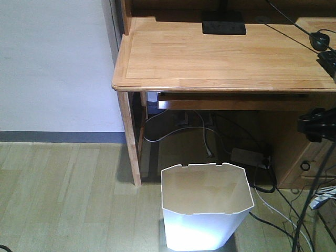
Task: Move trash bin to bedside with robot
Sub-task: 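Lower the right gripper to the rim of the white trash bin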
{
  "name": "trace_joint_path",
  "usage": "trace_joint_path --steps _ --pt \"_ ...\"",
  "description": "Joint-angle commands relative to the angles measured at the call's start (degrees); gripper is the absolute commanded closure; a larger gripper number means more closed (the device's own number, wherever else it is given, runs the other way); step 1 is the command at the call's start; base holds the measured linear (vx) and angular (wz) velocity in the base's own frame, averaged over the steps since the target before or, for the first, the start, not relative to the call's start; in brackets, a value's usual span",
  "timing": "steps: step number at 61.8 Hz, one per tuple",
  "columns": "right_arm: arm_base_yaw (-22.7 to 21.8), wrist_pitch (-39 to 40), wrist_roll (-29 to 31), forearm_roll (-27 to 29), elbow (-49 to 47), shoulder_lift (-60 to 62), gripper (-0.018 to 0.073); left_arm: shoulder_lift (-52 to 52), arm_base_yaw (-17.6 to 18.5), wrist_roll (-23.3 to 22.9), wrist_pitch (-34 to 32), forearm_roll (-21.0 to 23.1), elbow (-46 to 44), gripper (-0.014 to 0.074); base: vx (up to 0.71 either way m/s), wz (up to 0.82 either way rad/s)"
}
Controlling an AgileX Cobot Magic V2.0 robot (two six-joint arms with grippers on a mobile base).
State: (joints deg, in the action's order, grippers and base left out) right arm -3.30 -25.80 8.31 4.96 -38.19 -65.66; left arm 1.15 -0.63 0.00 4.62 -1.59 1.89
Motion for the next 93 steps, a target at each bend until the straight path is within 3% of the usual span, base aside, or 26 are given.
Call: trace_joint_path --steps 1,17,38,61,93 --pt "-0.28 -0.58 3.23 0.53 -5.34 -5.31 -0.0002 0.4 0.36 -0.79 -4.26 0.54 0.66 0.0603 0.0 0.0" --pt "-0.28 -7.73 8.85 5.23 -14.46 -23.71 -0.0002 0.4 0.36 -0.79 -4.26 0.54 0.66 0.0603 0.0 0.0" --pt "-0.28 3.26 14.61 11.1 -16.37 -41.63 -0.0002 0.4 0.36 -0.79 -4.26 0.54 0.66 0.0603 0.0 0.0" --pt "-0.28 7.52 17.32 11.32 -25.09 -62.09 -0.0002 0.4 0.36 -0.79 -4.26 0.54 0.66 0.0603 0.0 0.0" --pt "-0.28 4.41 18.83 11.17 -46.22 -87.78 -0.0002 0.4 0.36 -0.79 -4.26 0.54 0.66 0.0603 0.0 0.0"
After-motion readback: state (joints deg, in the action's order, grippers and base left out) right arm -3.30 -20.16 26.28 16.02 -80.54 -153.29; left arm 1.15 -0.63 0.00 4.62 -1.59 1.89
